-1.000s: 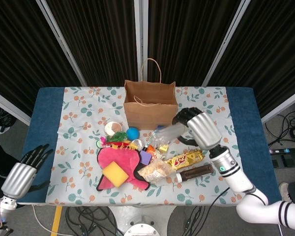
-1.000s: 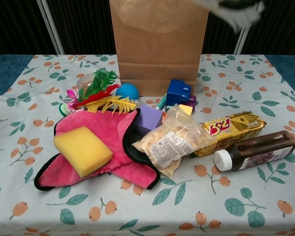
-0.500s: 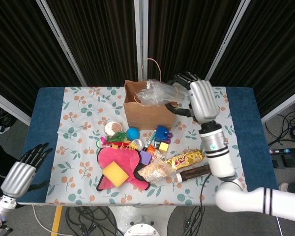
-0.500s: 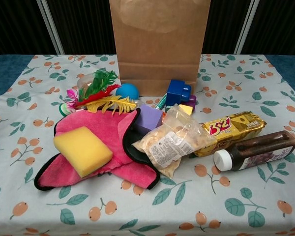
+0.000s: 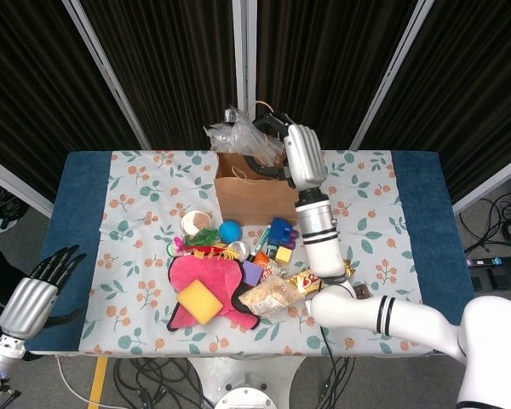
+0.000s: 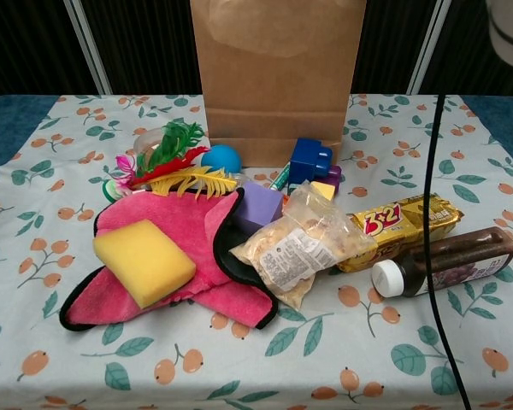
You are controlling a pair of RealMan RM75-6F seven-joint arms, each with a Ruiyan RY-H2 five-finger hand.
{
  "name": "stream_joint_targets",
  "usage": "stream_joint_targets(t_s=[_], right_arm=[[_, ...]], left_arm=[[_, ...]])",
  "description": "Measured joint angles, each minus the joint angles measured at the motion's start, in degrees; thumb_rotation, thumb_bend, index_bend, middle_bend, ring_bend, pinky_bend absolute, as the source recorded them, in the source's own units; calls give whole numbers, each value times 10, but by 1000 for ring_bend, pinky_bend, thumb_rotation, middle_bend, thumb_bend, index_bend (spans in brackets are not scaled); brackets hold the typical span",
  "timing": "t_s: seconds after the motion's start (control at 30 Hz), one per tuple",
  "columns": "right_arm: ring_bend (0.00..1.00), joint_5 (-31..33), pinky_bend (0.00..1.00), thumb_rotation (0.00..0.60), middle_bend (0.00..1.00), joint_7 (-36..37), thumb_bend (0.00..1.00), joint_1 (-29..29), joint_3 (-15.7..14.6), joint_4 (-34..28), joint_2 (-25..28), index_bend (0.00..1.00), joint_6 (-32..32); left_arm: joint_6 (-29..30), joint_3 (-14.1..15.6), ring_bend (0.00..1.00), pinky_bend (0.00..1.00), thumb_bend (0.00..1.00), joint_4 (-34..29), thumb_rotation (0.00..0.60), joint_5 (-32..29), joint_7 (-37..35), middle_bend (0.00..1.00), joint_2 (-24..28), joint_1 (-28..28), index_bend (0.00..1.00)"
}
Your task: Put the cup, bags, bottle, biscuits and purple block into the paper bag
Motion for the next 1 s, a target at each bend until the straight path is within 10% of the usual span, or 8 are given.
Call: stream_joint_targets(t_s=[0.23, 0.53, 1.0], right_arm=[[293, 22, 353, 600, 457, 26, 211, 1, 1, 37, -36, 509, -10], [0, 10, 56, 600, 119, 54, 54, -12, -4, 39, -33, 15, -39], [16, -92, 42, 600, 155, 59, 53, -72, -13, -65, 32, 25, 31]], left_arm=[[-5, 5, 62, 189, 0, 7, 600, 5, -1, 66, -3, -2, 87], [0, 4, 62, 188, 0, 0, 600, 3, 4, 67, 2, 0, 87], [5, 6, 62, 188, 0, -14, 600, 8, 12, 66, 5, 1, 87]])
